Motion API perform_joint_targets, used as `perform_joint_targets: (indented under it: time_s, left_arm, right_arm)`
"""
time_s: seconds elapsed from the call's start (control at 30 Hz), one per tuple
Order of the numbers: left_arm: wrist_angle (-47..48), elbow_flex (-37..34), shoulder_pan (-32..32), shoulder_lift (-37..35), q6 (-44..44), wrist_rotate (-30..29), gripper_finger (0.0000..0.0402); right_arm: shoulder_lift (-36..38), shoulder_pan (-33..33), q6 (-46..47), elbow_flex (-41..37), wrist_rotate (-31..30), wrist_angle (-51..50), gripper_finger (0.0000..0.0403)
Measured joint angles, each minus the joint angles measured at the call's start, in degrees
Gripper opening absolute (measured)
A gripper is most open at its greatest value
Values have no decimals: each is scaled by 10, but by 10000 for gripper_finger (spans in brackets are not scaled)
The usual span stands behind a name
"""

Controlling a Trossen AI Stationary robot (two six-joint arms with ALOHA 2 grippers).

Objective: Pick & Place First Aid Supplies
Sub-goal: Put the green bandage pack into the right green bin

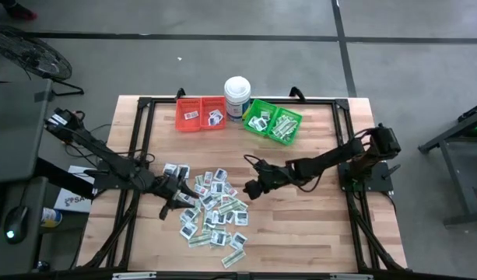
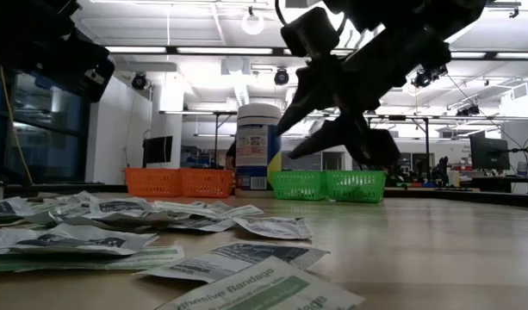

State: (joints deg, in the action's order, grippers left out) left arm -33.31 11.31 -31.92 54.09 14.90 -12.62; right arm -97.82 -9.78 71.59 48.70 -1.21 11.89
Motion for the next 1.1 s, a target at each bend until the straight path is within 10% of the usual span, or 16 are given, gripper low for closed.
perform_joint_targets:
  time_s: [0.77, 1.1]
  left_arm:
    - [-97, 49, 0, 200, -7, 2, 162]
    - [109, 194, 34, 314, -46, 3, 162]
  right_arm:
    - [-90, -56, 61, -8, -59, 153, 197]
    - [-90, -56, 60, -8, -64, 159, 197]
